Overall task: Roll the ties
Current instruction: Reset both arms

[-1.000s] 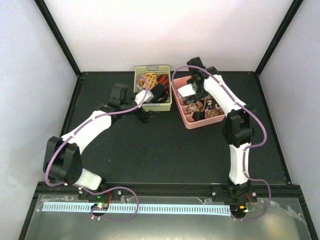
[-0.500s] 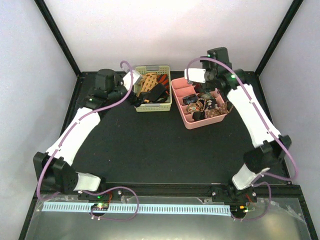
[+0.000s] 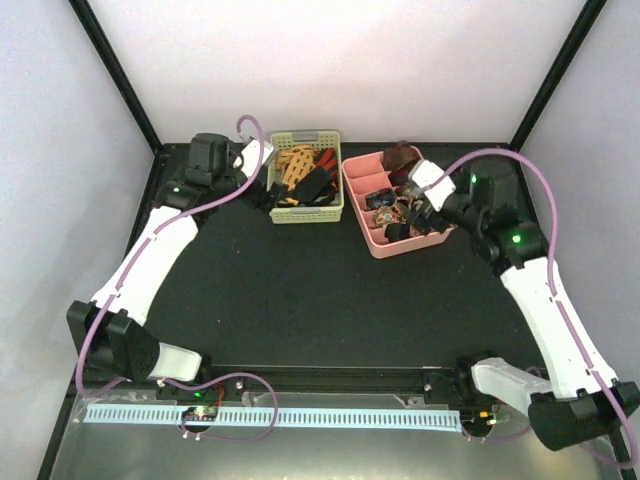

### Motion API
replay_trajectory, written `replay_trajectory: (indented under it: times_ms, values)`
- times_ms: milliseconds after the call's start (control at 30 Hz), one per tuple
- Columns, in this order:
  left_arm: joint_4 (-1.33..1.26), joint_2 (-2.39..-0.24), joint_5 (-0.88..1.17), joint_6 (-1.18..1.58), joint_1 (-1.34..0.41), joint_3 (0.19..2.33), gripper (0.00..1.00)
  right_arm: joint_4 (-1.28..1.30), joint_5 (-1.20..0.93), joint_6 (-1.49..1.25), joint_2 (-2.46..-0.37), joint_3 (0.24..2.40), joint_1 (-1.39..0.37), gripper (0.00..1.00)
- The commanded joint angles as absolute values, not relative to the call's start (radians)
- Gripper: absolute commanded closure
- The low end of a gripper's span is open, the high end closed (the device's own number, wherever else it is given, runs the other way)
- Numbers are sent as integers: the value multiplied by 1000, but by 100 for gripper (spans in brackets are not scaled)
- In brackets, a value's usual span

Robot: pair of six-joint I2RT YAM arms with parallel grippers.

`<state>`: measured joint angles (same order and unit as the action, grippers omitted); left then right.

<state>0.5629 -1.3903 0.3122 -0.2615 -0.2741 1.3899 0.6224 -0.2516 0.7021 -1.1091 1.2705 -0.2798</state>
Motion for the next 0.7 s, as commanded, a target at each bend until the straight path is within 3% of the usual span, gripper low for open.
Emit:
replay_trajectory:
  times_ms: [0, 300, 667]
  values:
    - [637, -1382, 265, -275, -265, 1281, 1, 450, -333, 409, -1020, 1060, -281, 0]
    - [521, -1336, 265, -264, -244, 1000, 1, 226, -330, 164, -950, 707, -264, 0]
    - [462, -1297, 268, -212, -233, 926, 1, 241, -301, 169, -963, 701, -259, 0]
